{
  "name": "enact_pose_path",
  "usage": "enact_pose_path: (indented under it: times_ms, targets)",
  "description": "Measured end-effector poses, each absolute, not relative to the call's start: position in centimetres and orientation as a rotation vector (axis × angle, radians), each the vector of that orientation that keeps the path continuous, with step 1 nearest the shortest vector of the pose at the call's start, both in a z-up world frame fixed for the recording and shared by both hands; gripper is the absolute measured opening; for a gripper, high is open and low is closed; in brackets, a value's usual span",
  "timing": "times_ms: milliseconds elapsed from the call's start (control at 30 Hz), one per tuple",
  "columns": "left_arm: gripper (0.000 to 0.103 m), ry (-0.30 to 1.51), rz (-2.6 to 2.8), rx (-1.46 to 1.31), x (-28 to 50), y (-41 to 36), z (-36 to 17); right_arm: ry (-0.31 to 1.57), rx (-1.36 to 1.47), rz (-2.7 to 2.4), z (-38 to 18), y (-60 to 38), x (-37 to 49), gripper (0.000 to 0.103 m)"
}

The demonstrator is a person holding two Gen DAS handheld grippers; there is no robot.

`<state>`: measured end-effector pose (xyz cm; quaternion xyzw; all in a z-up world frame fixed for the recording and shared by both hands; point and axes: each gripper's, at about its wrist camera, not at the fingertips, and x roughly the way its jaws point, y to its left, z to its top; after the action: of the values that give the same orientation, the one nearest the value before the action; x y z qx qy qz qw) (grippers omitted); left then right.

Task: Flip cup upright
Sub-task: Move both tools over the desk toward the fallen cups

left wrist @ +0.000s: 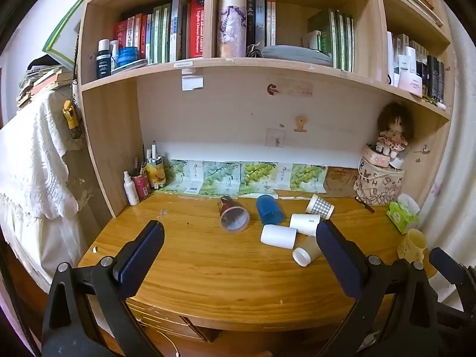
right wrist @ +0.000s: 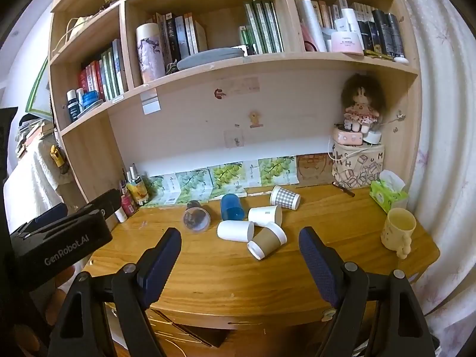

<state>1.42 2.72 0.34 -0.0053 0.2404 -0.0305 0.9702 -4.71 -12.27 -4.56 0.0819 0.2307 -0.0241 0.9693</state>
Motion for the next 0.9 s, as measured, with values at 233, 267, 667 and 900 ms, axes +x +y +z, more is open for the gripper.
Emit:
enact_pose_path:
  times_ms: [233, 267, 667, 900]
  targets:
    - [0.102, 0.533, -0.071, -0.021, 2.1, 4.8, -0.3, 0.515, 0.185, -0.051, -5.0, -10.5, -3.7, 0.082]
    - [0.102, 0.540, -0.073, -0.019, 2.2, 5.2, -0.5, 0.520, 0.186, -0.051, -5.2, -10.2, -3.7, 0.082]
    - [0.102, 0.642, -0.128, -0.058, 2.9, 8.3, -2.4, 0.583, 0.226, -0.064, -6.5, -7.0, -3.8, 0.082]
    - [0.102, 0.677, -0.158, -0.080, 3.3, 9.2, -3.0, 0.614, 0.258, -0.062, -6.7, -6.9, -3.2, 0.082]
